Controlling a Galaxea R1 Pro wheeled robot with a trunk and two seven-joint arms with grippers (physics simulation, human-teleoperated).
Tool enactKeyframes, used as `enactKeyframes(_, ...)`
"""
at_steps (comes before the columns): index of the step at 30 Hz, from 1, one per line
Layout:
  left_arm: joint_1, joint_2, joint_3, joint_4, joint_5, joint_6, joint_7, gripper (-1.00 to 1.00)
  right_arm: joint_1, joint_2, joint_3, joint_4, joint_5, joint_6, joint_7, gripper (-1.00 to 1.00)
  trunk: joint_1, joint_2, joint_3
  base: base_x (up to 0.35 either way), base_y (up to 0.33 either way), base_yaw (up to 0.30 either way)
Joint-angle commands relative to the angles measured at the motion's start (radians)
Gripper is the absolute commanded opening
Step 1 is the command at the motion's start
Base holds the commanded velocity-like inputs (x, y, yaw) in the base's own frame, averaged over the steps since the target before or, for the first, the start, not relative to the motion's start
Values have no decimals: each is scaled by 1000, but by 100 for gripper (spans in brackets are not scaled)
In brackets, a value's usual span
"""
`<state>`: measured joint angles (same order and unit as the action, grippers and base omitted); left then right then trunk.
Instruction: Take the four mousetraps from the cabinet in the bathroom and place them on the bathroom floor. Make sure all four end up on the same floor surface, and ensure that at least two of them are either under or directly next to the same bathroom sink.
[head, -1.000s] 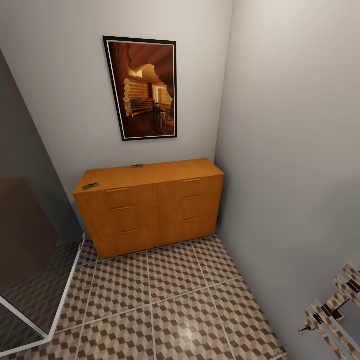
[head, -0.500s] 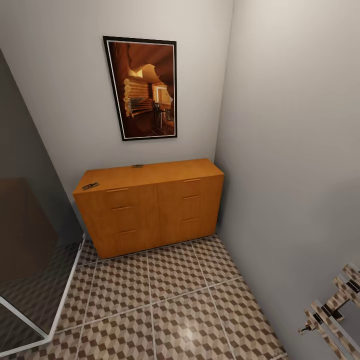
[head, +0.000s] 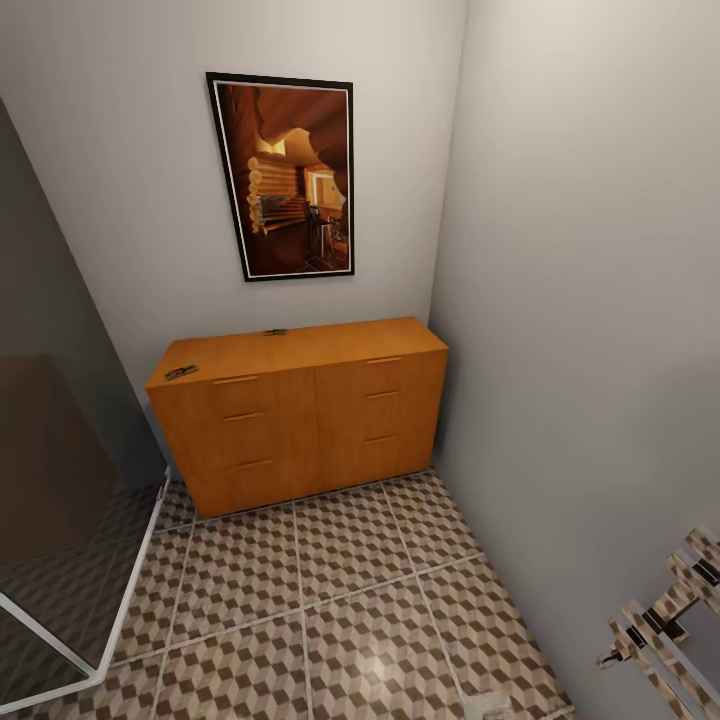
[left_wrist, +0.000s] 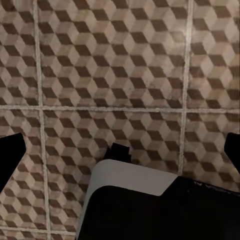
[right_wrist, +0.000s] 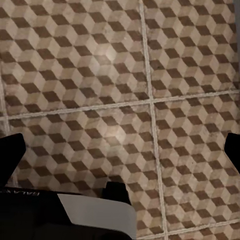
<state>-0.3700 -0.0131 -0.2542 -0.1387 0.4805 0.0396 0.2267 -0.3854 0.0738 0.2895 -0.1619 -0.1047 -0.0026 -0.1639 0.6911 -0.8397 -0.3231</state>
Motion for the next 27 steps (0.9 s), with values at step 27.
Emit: enactKeyframes(27, -153, -41, -7, -1279, 5, 794, 82, 100, -145, 0, 11, -1251, 118, 661, -12, 100, 0, -1, -1, 0, 0, 0)
